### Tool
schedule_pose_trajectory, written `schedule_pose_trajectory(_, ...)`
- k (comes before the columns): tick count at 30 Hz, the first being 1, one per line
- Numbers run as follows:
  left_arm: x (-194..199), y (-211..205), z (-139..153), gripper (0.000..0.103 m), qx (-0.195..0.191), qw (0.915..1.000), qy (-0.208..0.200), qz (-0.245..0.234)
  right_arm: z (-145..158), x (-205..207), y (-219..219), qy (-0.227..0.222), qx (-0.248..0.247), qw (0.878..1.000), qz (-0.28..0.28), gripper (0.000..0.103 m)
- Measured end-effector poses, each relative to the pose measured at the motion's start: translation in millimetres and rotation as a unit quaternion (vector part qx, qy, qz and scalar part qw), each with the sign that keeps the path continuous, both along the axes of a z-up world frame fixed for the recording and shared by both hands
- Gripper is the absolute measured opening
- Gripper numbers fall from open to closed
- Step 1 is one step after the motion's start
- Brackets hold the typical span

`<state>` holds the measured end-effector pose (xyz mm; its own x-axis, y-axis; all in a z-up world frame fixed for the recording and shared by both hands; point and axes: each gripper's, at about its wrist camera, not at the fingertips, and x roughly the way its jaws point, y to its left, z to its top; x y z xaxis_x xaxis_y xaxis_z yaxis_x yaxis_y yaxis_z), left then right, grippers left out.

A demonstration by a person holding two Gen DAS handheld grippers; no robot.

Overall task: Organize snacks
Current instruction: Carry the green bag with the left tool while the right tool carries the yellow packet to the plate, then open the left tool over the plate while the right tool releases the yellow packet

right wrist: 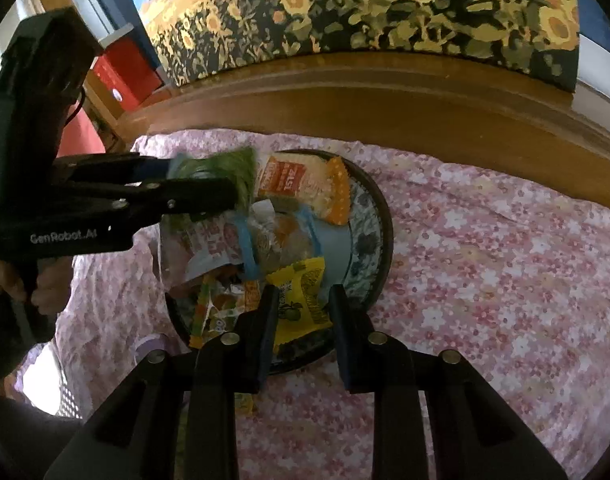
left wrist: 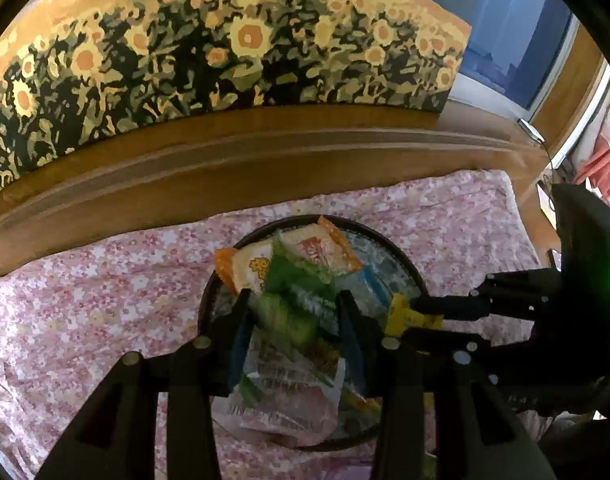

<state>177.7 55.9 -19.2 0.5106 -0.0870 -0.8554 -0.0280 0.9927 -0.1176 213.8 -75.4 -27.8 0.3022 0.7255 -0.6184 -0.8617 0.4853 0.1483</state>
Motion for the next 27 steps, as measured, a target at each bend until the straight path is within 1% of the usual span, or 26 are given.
schedule_pose_trajectory(8, 3, 4, 0, 0.044, 0.001, 1.0000, 0.001, 0.005, 0, 7, 3, 0.006, -0.001, 1.000, -0.005, 0.027)
schedule_pose_trajectory(11, 0, 9, 3, 0.047, -0.001, 0.9999, -0.002, 0.011, 1, 7, 5, 0.007, 0.000, 1.000, -0.007, 0.028)
schedule_pose_trajectory(12, -1, 10, 5, 0.051, -0.003, 0.9999, -0.005, 0.013, 1, 8, 4, 0.010, 0.002, 1.000, -0.008, 0.028)
schedule_pose_trajectory(13, -2, 12, 8, 0.059, -0.002, 0.9998, -0.010, 0.019, 1, 9, 5, 0.011, 0.003, 1.000, -0.008, 0.028)
schedule_pose_trajectory(14, -3, 13, 11, 0.063, 0.002, 0.9996, -0.014, 0.026, 1, 9, 4, 0.013, 0.004, 1.000, -0.009, 0.028)
schedule_pose_trajectory(15, -4, 15, 14, 0.070, 0.004, 0.9992, -0.020, 0.034, 1, 9, 3, 0.015, 0.007, 1.000, -0.009, 0.032)
schedule_pose_trajectory(16, -6, 17, 19, 0.078, 0.000, 0.9989, -0.028, 0.039, 1, 8, 1, 0.017, 0.011, 1.000, -0.006, 0.037)
schedule_pose_trajectory(17, -7, 18, 21, 0.082, -0.003, 0.9987, -0.031, 0.041, 1, 8, -2, 0.020, 0.018, 1.000, -0.003, 0.040)
schedule_pose_trajectory(18, -8, 19, 24, 0.086, -0.005, 0.9985, -0.035, 0.042, 2, 7, -4, 0.023, 0.024, 0.999, -0.002, 0.047)
schedule_pose_trajectory(19, -10, 19, 28, 0.086, -0.006, 0.9983, -0.039, 0.042, 3, 7, -5, 0.028, 0.029, 0.999, 0.000, 0.055)
schedule_pose_trajectory(20, -10, 19, 29, 0.086, -0.005, 0.9983, -0.040, 0.042, 4, 7, -7, 0.036, 0.039, 0.999, 0.003, 0.061)
schedule_pose_trajectory(21, -12, 18, 31, 0.086, -0.003, 0.9983, -0.040, 0.042, 6, 6, -9, 0.040, 0.049, 0.998, 0.005, 0.069)
schedule_pose_trajectory(22, -13, 18, 33, 0.086, -0.001, 0.9983, -0.039, 0.043, 6, 4, -10, 0.039, 0.054, 0.998, 0.006, 0.075)
schedule_pose_trajectory(26, -19, 18, 37, 0.087, -0.010, 0.9979, -0.044, 0.048, 9, -1, -13, 0.031, 0.061, 0.998, 0.009, 0.077)
schedule_pose_trajectory(27, -19, 17, 37, 0.090, -0.009, 0.9978, -0.041, 0.052, 8, -1, -14, 0.031, 0.061, 0.998, 0.008, 0.077)
